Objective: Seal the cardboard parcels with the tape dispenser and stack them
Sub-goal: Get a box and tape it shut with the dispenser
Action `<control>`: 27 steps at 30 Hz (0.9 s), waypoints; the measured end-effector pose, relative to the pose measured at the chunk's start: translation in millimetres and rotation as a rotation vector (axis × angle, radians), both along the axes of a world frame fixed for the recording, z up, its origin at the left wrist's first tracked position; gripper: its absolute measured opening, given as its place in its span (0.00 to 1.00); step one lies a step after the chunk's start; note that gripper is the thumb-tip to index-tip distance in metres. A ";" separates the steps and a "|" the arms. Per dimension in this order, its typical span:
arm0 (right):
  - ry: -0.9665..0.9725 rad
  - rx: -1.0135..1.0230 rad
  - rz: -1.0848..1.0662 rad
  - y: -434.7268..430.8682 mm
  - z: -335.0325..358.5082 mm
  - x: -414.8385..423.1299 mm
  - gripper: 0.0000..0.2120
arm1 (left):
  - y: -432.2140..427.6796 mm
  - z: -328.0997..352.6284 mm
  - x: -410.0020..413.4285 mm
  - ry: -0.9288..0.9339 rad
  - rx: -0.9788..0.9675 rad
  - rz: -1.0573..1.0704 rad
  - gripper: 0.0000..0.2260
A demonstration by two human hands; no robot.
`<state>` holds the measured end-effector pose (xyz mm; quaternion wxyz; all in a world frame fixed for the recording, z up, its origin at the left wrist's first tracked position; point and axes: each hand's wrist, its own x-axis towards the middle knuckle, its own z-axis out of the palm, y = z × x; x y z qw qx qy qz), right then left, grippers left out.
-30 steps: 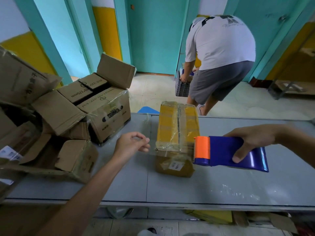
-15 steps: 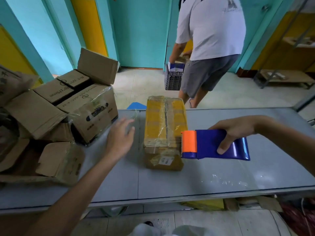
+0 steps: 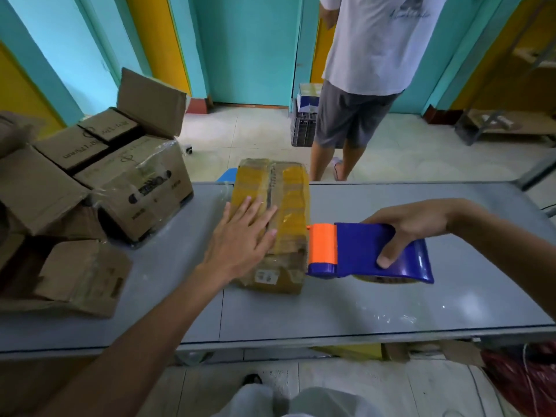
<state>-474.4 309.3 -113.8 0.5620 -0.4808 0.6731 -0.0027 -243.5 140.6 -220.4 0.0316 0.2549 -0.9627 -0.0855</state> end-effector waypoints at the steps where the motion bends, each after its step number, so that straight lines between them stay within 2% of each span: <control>1: -0.001 0.009 -0.012 6.1 1.8 -7.6 0.25 | -1.1 0.8 0.9 -0.002 0.009 0.005 0.34; 10: -0.012 0.049 0.025 29.3 6.1 -37.4 0.33 | -1.5 -0.5 -2.8 -0.006 -0.002 0.010 0.33; 16: 0.102 0.047 0.039 23.3 -8.3 -46.9 0.30 | -3.0 0.2 -2.1 -0.006 0.010 0.026 0.33; 22: 0.007 0.023 -0.062 9.8 -67.4 -21.1 0.21 | 5.6 3.1 -9.5 -0.015 0.048 0.057 0.36; 27: -0.100 0.032 -0.123 -0.1 -96.5 -10.6 0.22 | 5.4 1.6 -10.6 -0.020 0.047 0.067 0.36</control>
